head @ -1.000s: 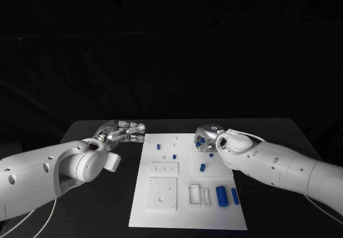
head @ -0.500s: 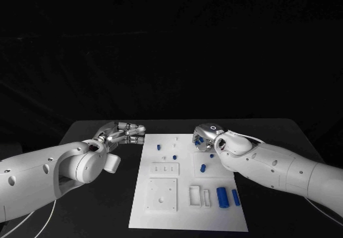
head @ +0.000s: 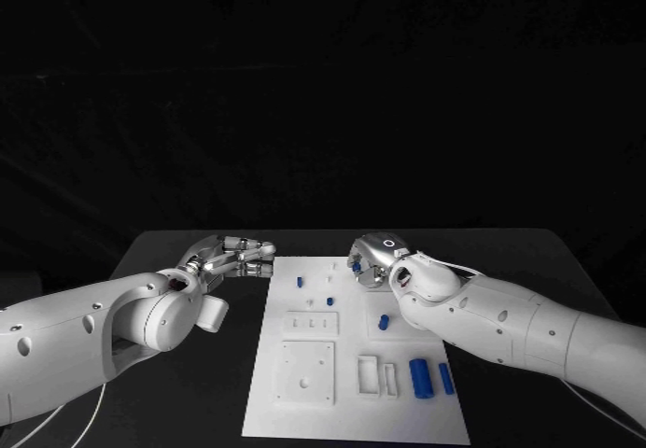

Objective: Assemble the parts on the task board

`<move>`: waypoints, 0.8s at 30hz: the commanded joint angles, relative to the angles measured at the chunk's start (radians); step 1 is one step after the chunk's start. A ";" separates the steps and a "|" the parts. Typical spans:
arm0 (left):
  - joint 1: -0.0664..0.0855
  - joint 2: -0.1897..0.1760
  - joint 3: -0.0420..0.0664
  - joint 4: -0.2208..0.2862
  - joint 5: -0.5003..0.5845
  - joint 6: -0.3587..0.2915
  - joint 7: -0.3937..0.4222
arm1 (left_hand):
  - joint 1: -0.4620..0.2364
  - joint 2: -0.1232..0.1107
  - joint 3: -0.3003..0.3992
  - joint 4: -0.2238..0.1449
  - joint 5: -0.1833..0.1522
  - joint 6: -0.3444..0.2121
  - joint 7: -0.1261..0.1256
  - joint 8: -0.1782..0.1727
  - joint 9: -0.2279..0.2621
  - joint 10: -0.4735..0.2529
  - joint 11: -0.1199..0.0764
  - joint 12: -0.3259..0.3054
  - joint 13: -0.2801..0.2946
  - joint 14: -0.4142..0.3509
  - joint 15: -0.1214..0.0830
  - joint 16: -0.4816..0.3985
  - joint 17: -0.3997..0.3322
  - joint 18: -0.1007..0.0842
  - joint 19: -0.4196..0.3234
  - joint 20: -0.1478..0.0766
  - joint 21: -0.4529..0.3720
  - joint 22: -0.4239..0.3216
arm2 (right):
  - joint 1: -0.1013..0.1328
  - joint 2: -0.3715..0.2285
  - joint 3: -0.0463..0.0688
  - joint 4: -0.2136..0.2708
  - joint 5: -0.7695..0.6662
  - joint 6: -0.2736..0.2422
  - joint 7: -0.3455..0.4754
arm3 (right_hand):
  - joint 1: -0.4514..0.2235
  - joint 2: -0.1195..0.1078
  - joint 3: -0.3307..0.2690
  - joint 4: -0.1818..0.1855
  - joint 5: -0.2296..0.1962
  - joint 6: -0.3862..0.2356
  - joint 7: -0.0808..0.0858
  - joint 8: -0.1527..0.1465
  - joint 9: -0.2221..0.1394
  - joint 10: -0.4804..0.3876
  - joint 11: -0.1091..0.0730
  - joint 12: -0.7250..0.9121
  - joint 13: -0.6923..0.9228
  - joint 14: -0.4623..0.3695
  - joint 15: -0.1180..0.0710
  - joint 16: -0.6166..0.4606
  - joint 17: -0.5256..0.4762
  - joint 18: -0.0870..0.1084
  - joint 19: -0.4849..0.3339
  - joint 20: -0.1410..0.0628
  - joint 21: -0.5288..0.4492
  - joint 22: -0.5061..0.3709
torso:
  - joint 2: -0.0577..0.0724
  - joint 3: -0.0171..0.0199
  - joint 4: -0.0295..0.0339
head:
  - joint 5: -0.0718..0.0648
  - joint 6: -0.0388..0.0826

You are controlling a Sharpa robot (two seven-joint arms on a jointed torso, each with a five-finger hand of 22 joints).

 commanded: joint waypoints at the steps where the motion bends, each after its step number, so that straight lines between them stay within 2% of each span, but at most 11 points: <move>1: 0.002 0.005 0.001 0.000 0.002 0.017 0.002 | -0.004 0.006 -0.001 -0.003 0.001 0.002 0.003 -0.006 -0.001 -0.007 -0.001 0.002 0.001 0.000 -0.001 0.005 0.000 -0.013 0.000 -0.008 0.007 0.000 | 0.000 0.019 0.000 -0.020 -0.031 -0.056 -0.044 | 0.004 -0.002 0.007 0.000 -0.006 0.008 0.001 0.000 -0.001 0.047 -0.031 0.006 0.003 0.002 -0.006 0.006 -0.004 0.017 0.013 -0.002 -0.021 0.022 | 0.003 -0.0003 0.0041 | -0.001 0.005; 4: 0.002 0.010 0.001 -0.003 0.002 0.018 0.002 | -0.004 0.006 -0.001 -0.003 0.001 0.002 0.003 -0.006 -0.001 -0.007 -0.001 0.002 0.001 0.000 -0.001 0.005 0.000 -0.013 0.000 -0.008 0.007 0.000 | 0.000 0.046 0.001 -0.041 -0.033 -0.070 -0.052 | 0.005 -0.002 0.008 0.000 -0.011 0.008 0.002 0.000 -0.001 0.047 -0.031 0.006 0.003 0.001 -0.006 0.006 -0.004 0.017 0.015 -0.002 -0.028 0.029 | 0.004 -0.0011 0.0067 | -0.001 0.006; 6: 0.002 0.012 0.001 -0.004 0.002 0.019 0.002 | -0.004 0.007 -0.001 -0.004 0.001 0.001 0.003 -0.006 -0.001 -0.008 -0.001 0.002 0.001 -0.001 -0.001 0.006 0.000 -0.013 -0.001 -0.008 0.007 0.000 | -0.001 0.060 0.001 -0.054 -0.034 -0.080 -0.054 | 0.006 -0.001 0.009 0.000 -0.018 0.008 0.002 0.000 -0.001 0.047 -0.031 0.005 0.003 0.001 -0.006 0.006 -0.005 0.017 0.016 -0.002 -0.029 0.031 | 0.004 -0.0006 0.0054 | 0.001 0.007; 10: 0.001 0.016 0.001 -0.007 0.002 0.021 0.002 | -0.004 0.007 -0.001 -0.004 0.001 0.001 0.003 -0.006 -0.001 -0.008 -0.001 0.002 0.001 -0.001 -0.001 0.006 0.000 -0.013 -0.001 -0.008 0.007 0.000 | -0.001 0.089 0.001 -0.078 -0.033 -0.097 -0.057 | 0.008 0.001 0.009 0.001 -0.036 0.007 0.002 0.000 -0.001 0.046 -0.030 0.006 0.003 0.002 -0.005 0.005 -0.007 0.016 0.020 -0.002 -0.041 0.040 | 0.006 -0.0037 0.0106 | 0.004 0.011; 14: 0.002 0.019 0.001 -0.007 0.002 0.022 0.001 | -0.003 0.008 0.000 -0.005 0.001 0.002 0.003 -0.006 -0.001 -0.008 -0.001 0.002 0.001 -0.001 -0.001 0.006 0.000 -0.013 -0.001 -0.008 0.008 0.000 | -0.001 0.111 0.001 -0.092 -0.033 -0.108 -0.060 | 0.008 0.001 0.009 0.001 -0.037 0.007 0.002 0.000 -0.001 0.046 -0.030 0.006 0.003 0.002 -0.005 0.005 -0.007 0.016 0.021 -0.002 -0.044 0.043 | 0.009 -0.0027 0.0106 | 0.006 0.013; 24: 0.002 0.024 0.002 -0.009 0.002 0.022 0.001 | -0.003 0.008 0.000 -0.005 0.001 0.002 0.003 -0.006 -0.001 -0.008 -0.001 0.002 0.001 -0.001 -0.001 0.006 0.000 -0.013 -0.001 -0.008 0.008 0.000 | -0.002 0.135 0.001 -0.112 -0.031 -0.121 -0.061 | 0.009 0.000 0.010 0.001 -0.037 0.008 0.002 0.000 -0.001 0.046 -0.030 0.006 0.003 0.002 -0.005 0.005 -0.008 0.016 0.023 -0.001 -0.049 0.049 | 0.017 -0.0083 0.0189 | 0.003 0.017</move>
